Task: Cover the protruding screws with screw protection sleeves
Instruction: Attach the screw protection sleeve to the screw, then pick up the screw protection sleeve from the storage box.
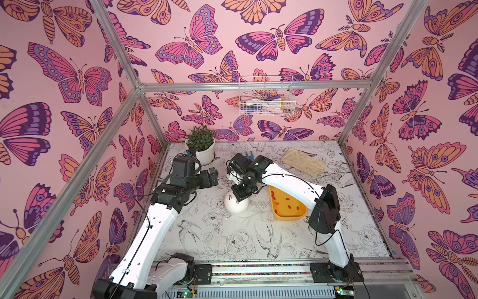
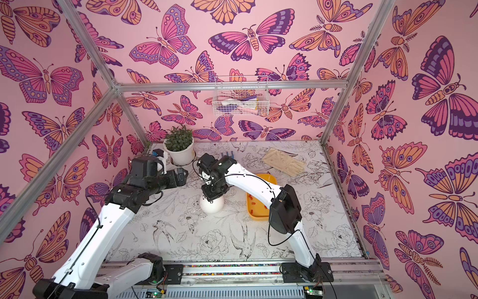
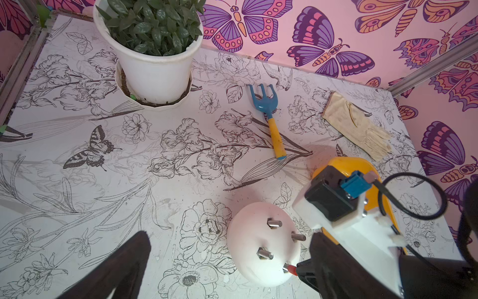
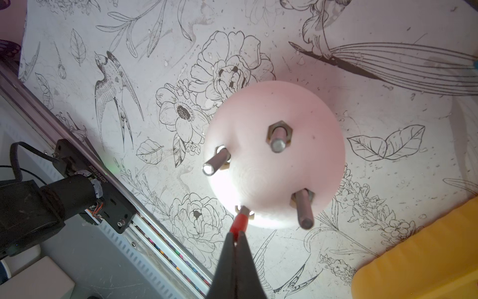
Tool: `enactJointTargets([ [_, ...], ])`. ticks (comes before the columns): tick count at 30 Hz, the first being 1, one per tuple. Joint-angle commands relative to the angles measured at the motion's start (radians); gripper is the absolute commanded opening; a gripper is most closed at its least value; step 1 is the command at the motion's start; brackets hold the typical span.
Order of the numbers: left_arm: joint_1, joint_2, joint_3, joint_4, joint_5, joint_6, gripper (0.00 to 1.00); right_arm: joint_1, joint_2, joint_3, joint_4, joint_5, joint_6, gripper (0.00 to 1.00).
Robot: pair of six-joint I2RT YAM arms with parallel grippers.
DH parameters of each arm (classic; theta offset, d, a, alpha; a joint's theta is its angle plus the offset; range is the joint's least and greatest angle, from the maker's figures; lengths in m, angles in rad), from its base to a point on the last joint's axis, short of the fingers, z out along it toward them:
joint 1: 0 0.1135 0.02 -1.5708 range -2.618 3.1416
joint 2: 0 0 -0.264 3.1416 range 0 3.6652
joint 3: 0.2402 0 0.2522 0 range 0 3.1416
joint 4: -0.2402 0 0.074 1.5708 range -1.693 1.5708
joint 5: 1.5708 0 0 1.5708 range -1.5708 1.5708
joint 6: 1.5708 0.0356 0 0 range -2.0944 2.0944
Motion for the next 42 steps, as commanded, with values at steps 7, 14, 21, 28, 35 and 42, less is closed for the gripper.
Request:
enactJointTargets([
  [7, 0.012, -0.007, -0.018, 0.015, -0.002, -0.002, 0.98, -0.011, -0.01, -0.086, 0.035, -0.015, 0.012, 0.02],
  [14, 0.014, -0.005, -0.018, 0.015, 0.0, -0.002, 0.98, -0.022, -0.017, -0.127, 0.05, -0.013, 0.015, 0.02],
  [21, 0.017, -0.004, -0.016, 0.015, 0.008, -0.002, 0.98, -0.03, -0.033, -0.123, 0.047, 0.004, 0.017, 0.02],
  [28, 0.017, -0.002, -0.013, 0.018, 0.017, -0.001, 0.99, -0.043, -0.139, -0.13, 0.105, 0.057, 0.037, 0.08],
  [35, -0.004, 0.009, 0.027, 0.009, -0.024, 0.009, 0.98, -0.127, -0.328, -0.327, 0.227, 0.072, 0.081, 0.12],
  [42, -0.138, 0.017, 0.035, -0.002, -0.151, -0.062, 0.99, -0.238, -0.534, -0.562, 0.297, 0.076, 0.099, 0.15],
])
